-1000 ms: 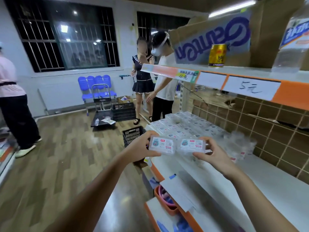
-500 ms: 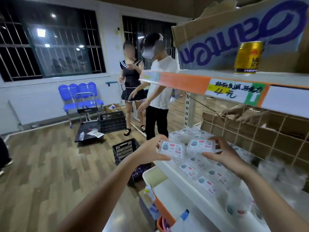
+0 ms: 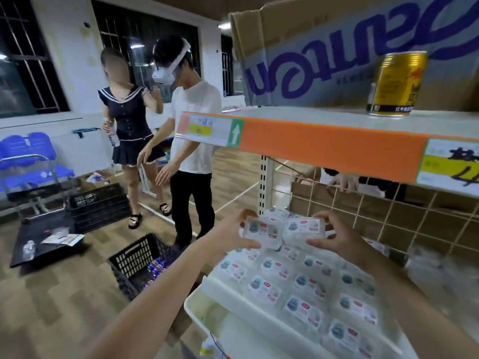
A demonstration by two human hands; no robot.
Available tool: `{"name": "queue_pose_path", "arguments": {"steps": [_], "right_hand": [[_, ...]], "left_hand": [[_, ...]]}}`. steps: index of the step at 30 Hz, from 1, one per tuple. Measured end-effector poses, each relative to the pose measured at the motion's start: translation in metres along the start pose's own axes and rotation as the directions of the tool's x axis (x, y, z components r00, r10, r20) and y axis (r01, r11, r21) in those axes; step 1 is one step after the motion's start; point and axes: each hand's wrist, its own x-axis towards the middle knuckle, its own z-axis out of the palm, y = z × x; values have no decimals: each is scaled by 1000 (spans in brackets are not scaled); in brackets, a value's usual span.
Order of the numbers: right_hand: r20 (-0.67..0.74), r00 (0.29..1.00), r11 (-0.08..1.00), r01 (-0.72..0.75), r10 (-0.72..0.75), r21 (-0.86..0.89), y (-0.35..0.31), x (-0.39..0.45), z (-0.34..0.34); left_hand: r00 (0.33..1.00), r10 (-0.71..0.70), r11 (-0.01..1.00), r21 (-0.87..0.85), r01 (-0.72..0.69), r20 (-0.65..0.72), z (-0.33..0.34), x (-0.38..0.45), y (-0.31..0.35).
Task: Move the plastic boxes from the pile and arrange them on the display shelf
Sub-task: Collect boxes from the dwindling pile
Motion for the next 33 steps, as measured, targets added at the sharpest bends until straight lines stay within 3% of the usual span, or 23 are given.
{"name": "queue_pose_path", "arguments": {"steps": [6,14,22,33], "right_hand": [[-132,981,990,-144,143,5,-3,3,16],[-271,892,930,-365,363,45,-12,-21,35],[-353,800,872,-473,486,129,-6,-42,51],[-409,747,848,-502,524,169,-2,-55,65]], "left_hand": [[977,141,990,-42,-136,162,7,49,-30],[911,330,941,-15,-337,247,34,87,-45],[873,384,889,133,-437,301,57,99,-37],[861,390,848,237,-474,327,66,97,-31]]}}
